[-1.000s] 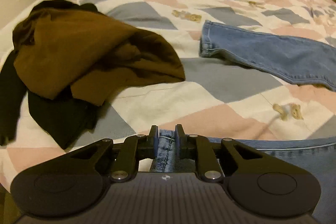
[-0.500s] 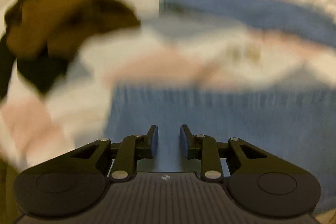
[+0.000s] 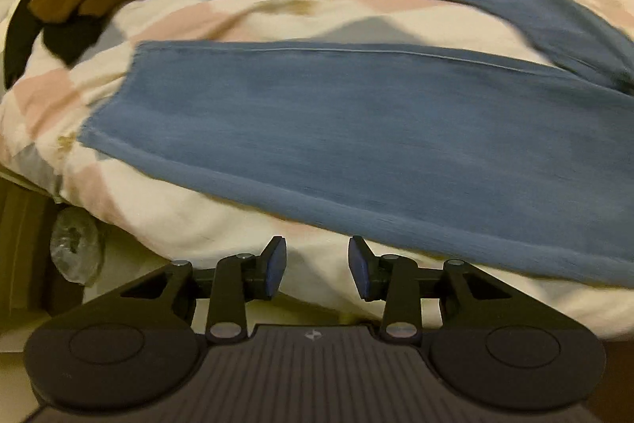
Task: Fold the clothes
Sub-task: 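Open both grippers and lift them above the flattened jeans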
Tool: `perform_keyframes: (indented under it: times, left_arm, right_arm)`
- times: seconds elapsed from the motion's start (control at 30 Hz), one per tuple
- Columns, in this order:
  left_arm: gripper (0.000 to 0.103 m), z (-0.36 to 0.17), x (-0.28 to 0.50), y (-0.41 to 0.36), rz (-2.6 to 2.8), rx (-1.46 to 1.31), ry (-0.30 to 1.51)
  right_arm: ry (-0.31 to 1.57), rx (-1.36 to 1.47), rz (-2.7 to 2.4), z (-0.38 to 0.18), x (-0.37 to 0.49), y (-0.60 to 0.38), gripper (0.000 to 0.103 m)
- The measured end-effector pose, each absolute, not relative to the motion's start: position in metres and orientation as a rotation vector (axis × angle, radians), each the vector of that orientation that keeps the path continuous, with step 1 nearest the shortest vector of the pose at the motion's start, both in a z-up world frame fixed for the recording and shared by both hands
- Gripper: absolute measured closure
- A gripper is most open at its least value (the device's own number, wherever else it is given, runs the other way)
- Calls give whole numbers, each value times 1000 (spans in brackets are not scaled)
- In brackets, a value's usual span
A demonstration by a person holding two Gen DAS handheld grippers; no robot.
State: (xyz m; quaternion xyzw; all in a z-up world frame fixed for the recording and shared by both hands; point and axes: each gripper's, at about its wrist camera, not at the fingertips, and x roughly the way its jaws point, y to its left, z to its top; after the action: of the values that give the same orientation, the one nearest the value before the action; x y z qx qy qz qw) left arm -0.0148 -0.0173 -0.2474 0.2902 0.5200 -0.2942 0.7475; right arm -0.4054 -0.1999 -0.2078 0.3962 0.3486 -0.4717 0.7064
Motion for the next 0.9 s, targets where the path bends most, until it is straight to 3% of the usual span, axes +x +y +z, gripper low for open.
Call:
perform_keyframes:
  times: [0.13,0.33,0.4,0.6,0.9]
  left_arm:
    - [63,-193,-68,-35,-707,646,1077]
    - [48,-125,-116,-30,-776,620,1002]
    - [48,-109,-130,-24,-787,636,972]
    - [40,-80,-161,-11,-811,654,927]
    - [36,-60,-177,1,-823,620,867]
  right_arm:
    - [765,758,-981,-160,-391,-169,2]
    - [759,726,-959,-125,-401,-147,1]
    - [746,730,-963,-117,-406,-141,1]
    - [706,728,-955,-99,-414,-127,1]
    - [701,709,-948,-89,-417,-116,1]
